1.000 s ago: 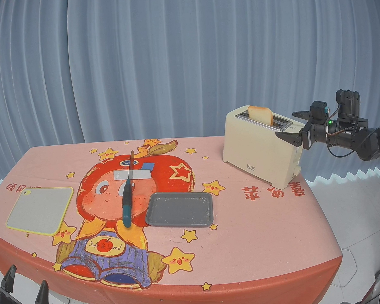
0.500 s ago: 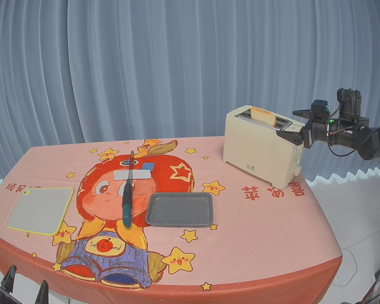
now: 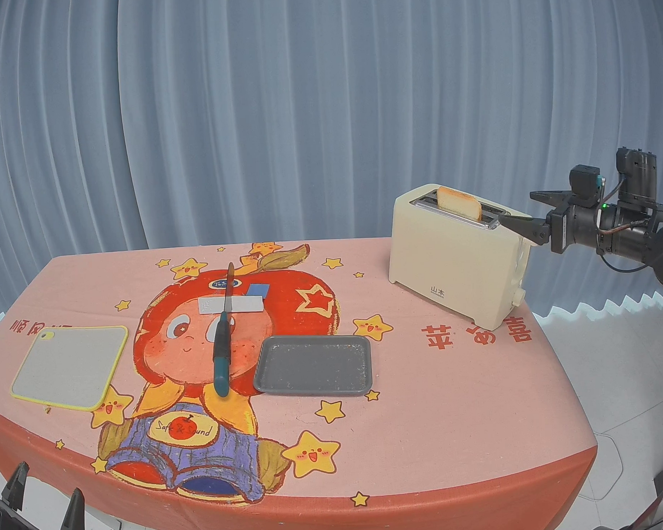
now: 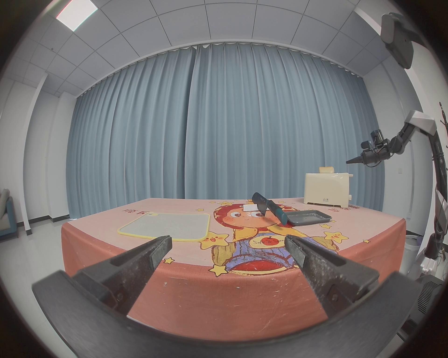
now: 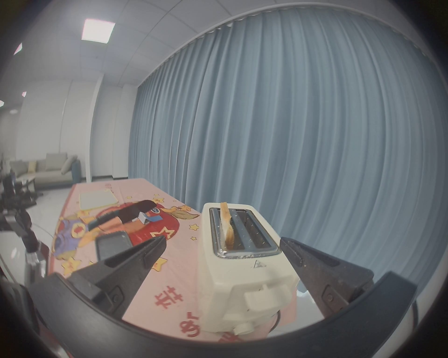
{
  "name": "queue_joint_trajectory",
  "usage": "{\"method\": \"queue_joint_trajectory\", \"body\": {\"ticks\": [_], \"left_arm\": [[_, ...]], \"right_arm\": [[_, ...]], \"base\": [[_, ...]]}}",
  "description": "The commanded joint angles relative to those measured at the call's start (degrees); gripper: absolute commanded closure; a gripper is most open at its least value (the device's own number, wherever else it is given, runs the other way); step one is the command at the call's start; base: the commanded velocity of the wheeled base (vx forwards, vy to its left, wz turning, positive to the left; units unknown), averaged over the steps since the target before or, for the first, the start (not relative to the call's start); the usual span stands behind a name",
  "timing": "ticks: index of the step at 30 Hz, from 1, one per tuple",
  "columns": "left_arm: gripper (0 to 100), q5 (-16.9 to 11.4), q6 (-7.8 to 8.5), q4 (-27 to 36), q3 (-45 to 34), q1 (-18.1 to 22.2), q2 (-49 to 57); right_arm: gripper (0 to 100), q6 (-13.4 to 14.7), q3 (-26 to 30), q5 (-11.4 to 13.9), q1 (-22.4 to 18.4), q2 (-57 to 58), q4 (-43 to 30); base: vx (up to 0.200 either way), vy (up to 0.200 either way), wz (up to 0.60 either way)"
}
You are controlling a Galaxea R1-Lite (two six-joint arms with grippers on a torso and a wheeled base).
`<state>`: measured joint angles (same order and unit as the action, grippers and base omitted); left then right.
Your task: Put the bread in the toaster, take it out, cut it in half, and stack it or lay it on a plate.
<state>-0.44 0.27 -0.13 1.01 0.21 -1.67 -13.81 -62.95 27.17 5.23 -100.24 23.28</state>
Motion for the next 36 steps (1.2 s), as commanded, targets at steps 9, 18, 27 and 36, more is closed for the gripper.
{"method": "queue_joint_trajectory", "body": {"ticks": [9,18,27,36], "left_arm": [[0,0.0,0.00,0.0,-1.0,0.0,-0.1],[0,0.0,0.00,0.0,-1.0,0.1,-0.1],[0,0.0,0.00,0.0,-1.0,0.1,-0.1],[0,0.0,0.00,0.0,-1.0,0.1,0.0]], "right_arm": [[0,14.4,13.2,-0.6,2.3,14.2,0.0],[100,19.7,20.1,-1.2,2.5,18.9,0.8],[100,20.0,21.0,-1.2,2.0,19.9,0.9],[100,19.3,25.4,-1.2,2.8,16.8,8.4]], "base": [[0.000,0.000,0.00],[0.000,0.000,0.00],[0.000,0.000,0.00],[0.000,0.000,0.00]]}}
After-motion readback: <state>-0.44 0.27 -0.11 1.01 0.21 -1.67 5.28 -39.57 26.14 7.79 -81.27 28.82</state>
